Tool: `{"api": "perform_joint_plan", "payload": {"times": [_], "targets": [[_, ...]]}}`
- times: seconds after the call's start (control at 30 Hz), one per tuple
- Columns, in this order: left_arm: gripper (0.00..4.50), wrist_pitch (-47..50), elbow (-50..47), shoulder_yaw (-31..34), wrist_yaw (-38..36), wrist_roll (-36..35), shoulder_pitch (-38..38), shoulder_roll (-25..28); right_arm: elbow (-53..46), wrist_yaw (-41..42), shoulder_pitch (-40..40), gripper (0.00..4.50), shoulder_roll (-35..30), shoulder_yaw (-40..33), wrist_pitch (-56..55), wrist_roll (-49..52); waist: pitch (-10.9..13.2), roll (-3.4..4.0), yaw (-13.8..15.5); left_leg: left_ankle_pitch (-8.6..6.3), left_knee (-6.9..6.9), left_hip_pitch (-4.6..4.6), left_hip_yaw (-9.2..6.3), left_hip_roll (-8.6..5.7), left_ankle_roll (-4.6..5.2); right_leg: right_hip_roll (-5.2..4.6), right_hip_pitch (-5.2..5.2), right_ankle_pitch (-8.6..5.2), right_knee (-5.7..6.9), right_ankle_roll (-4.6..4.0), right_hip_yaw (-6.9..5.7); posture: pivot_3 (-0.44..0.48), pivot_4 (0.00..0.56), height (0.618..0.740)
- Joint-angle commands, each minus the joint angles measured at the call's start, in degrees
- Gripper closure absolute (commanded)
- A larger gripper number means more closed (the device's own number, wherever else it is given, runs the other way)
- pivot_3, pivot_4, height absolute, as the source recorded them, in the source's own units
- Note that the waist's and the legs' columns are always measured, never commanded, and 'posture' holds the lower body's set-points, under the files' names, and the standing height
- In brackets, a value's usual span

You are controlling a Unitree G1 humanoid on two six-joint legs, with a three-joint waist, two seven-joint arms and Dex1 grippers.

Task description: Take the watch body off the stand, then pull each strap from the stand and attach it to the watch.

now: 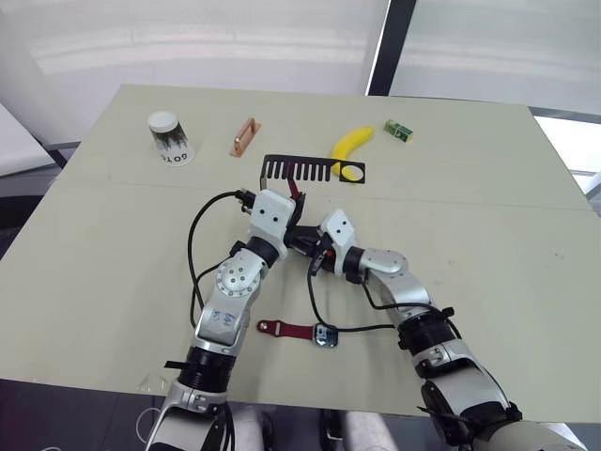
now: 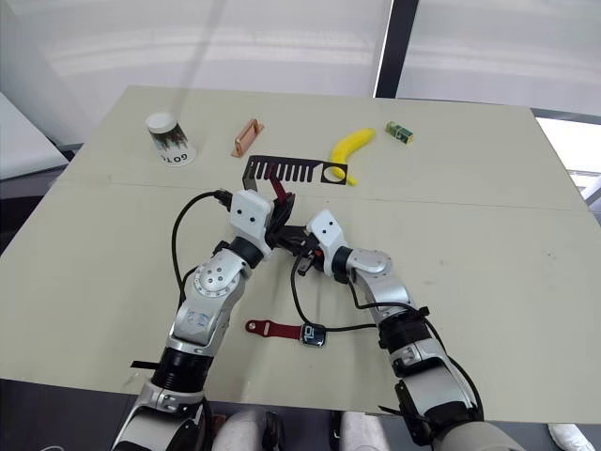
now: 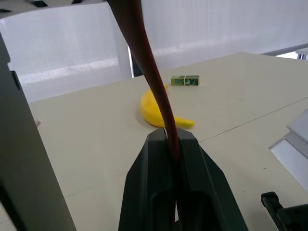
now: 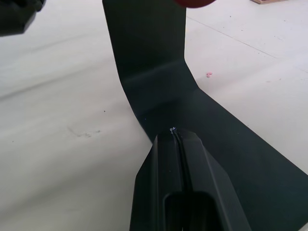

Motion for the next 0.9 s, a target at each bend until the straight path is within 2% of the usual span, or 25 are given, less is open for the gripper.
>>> {"api": "perform_joint_plan", "payload": {"times": [0.03,0.37,0.6,0.8,0.9], "targets": [[4.43,-4.35,-1.87,0.92,0.48,0.33,-1.08,-0.26,1.54,-0.26,1.4,4.5,0.07,0.13,2.15,-0.48,0.0,0.0,0.01,0.0,0.0,0.0,0.0,0.0,0.0,0.0,0.0,0.0,0.0,0.0,0.0,0.0,0.15,0.729],[4.43,-5.88,-3.81,1.59,-1.35,-0.72,0.22,1.32,3.06,-1.69,1.19,4.5,0.07,-0.11,2.8,-1.08,0.0,0.0,0.02,0.0,0.0,0.0,0.0,0.0,0.0,-0.01,0.01,0.0,-0.01,0.0,-0.01,0.0,0.15,0.729],[4.43,-6.27,-11.07,2.46,-7.09,-6.75,4.43,2.45,3.95,-2.15,0.59,4.5,0.11,-0.34,2.31,-1.18,0.0,0.0,0.04,0.0,-0.01,0.0,-0.02,0.01,0.0,-0.02,0.01,0.0,-0.01,0.0,-0.01,0.0,0.15,0.729],[4.43,-5.5,-16.64,3.06,-8.78,-8.18,9.37,3.92,5.01,-2.97,0.3,4.5,1.0,-0.93,1.12,-1.01,0.0,0.0,-0.02,0.0,-0.03,0.01,-0.03,0.0,0.0,-0.02,0.03,0.0,-0.04,0.0,-0.01,0.0,0.15,0.729],[4.43,-4.17,-19.85,4.58,-12.63,-13.71,11.12,5.61,4.39,-2.69,0.33,4.5,1.22,-1.36,0.55,-0.73,0.0,0.0,-0.06,-0.01,-0.03,0.01,-0.03,0.01,0.0,-0.02,0.03,0.0,-0.04,0.0,-0.01,0.0,0.15,0.729]]}}
